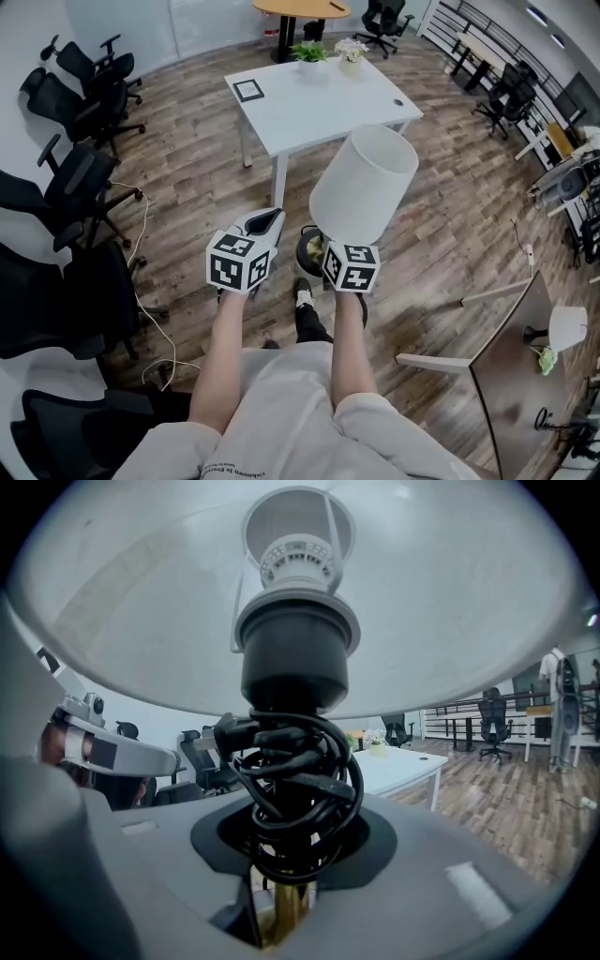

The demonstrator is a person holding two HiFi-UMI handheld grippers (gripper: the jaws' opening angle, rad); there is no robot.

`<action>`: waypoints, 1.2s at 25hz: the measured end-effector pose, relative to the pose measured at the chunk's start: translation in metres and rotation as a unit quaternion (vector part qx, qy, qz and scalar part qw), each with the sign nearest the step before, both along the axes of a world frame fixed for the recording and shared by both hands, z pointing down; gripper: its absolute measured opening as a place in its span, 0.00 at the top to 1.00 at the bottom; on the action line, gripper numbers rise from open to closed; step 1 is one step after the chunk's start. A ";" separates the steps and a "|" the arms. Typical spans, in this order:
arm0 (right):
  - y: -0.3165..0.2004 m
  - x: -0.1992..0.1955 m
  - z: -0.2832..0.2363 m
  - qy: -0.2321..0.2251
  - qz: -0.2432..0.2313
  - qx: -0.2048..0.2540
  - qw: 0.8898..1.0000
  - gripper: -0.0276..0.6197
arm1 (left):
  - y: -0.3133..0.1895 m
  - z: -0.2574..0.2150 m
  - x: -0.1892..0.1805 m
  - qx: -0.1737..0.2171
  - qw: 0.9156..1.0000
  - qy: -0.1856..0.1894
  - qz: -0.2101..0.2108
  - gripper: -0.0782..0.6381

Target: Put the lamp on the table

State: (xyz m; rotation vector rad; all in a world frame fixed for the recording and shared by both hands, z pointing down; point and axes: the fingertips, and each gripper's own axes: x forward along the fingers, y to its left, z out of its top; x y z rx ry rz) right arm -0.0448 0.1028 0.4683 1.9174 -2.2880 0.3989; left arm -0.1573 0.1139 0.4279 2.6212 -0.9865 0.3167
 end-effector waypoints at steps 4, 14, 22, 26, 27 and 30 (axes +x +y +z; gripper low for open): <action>-0.034 -0.001 -0.005 0.002 -0.020 0.004 1.000 0.73 | -0.038 -0.010 0.014 0.008 1.000 0.000 -0.003 0.89; -0.123 0.039 -0.018 0.000 -0.030 0.015 0.999 0.73 | -0.123 -0.023 0.060 0.019 1.000 -0.017 -0.004 0.89; -0.174 0.078 -0.019 0.006 -0.035 0.027 0.999 0.73 | -0.169 -0.023 0.085 0.021 0.999 -0.023 -0.023 0.89; -0.197 0.093 -0.015 -0.006 -0.043 0.024 0.999 0.73 | -0.191 -0.021 0.100 0.017 0.999 -0.029 -0.033 0.89; -0.203 0.097 -0.014 -0.007 -0.045 0.024 0.999 0.73 | -0.195 -0.020 0.105 0.017 0.999 -0.030 -0.034 0.89; -0.217 0.105 -0.011 -0.007 -0.053 0.021 0.998 0.73 | -0.208 -0.016 0.115 0.015 0.999 -0.034 -0.038 0.89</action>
